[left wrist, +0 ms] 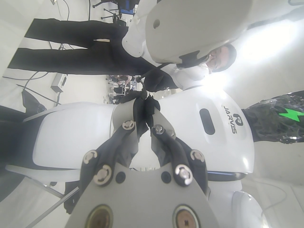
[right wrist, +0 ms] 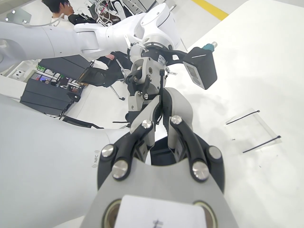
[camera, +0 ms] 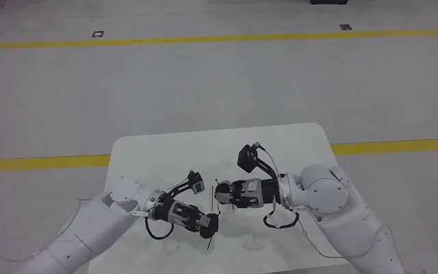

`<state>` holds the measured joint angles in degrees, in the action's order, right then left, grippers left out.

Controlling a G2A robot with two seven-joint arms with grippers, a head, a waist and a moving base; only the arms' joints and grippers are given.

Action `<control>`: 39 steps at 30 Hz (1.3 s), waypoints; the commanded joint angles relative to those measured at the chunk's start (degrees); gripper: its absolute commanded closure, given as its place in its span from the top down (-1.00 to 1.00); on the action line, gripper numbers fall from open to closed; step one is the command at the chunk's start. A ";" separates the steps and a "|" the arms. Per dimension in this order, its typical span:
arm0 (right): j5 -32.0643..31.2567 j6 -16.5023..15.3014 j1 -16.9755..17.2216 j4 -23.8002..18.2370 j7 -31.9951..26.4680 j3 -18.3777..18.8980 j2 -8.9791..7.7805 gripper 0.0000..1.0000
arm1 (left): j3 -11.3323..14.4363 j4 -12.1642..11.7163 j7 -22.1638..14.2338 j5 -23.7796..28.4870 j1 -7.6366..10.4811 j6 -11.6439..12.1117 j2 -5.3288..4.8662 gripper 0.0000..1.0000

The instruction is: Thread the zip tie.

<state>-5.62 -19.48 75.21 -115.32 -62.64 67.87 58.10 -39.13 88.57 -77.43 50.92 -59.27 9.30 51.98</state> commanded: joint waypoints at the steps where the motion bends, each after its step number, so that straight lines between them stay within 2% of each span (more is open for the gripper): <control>1: 0.16 0.00 0.20 -0.18 0.27 0.07 -0.24 -1.00 | -0.17 0.04 0.05 -0.14 -0.16 -0.05 0.01 -1.00; 15: 0.50 0.00 1.16 -0.89 1.75 0.33 -1.79 -1.00 | -1.38 0.04 1.07 -1.52 -0.80 0.18 0.17 -1.00; 39: 1.49 0.00 1.75 -1.13 6.35 -0.72 -3.59 -1.00 | -2.30 0.33 0.03 -1.20 -1.53 -0.14 0.79 -1.00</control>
<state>-4.16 -19.48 77.02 -116.39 -56.41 67.26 54.55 -41.40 88.95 -77.23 49.55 -60.79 9.19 52.74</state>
